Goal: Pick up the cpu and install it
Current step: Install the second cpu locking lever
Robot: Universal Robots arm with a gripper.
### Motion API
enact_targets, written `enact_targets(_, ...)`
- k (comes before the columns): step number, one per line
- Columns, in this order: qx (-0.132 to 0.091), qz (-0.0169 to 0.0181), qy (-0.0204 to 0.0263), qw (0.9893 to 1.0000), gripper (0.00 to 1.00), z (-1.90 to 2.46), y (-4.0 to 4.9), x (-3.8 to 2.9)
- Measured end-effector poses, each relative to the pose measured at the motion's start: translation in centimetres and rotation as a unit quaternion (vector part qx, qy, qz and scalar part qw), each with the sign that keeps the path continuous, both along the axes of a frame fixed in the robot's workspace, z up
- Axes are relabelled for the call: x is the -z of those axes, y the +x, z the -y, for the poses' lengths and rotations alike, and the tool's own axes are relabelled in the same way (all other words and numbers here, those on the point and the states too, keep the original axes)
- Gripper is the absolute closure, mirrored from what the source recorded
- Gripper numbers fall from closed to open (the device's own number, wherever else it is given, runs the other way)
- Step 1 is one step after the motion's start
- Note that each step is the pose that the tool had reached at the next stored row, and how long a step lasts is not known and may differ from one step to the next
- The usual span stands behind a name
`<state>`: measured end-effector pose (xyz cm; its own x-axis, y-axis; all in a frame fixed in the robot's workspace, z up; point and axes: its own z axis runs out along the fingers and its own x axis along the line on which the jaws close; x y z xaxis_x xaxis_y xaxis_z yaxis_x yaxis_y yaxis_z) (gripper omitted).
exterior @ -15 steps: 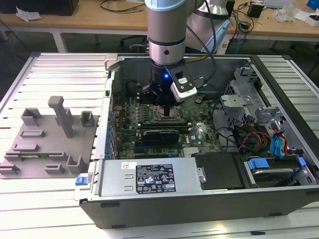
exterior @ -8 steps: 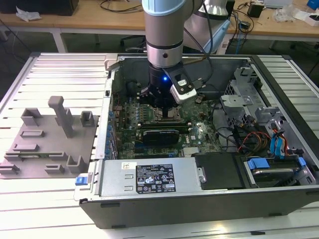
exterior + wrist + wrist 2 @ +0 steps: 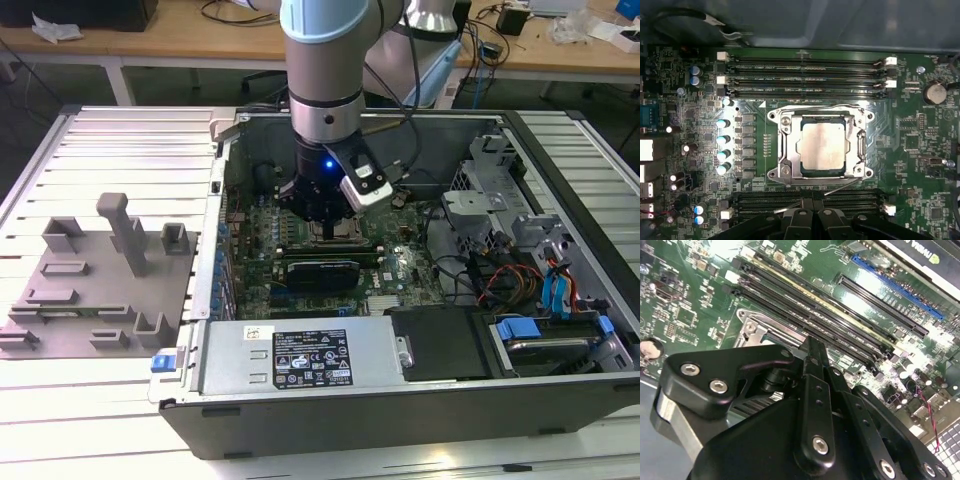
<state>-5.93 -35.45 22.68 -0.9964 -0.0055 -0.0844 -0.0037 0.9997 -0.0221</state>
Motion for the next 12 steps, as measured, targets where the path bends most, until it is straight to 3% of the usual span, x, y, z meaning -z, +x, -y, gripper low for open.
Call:
enact_targets(10, 0.0, 0.0, 0.0002, 1.0, 0.89, 0.02, -0.68, 0.65)
enact_targets(12, 0.0, 0.0, 0.0002, 1.0, 0.89, 0.23, -0.74, 0.68)
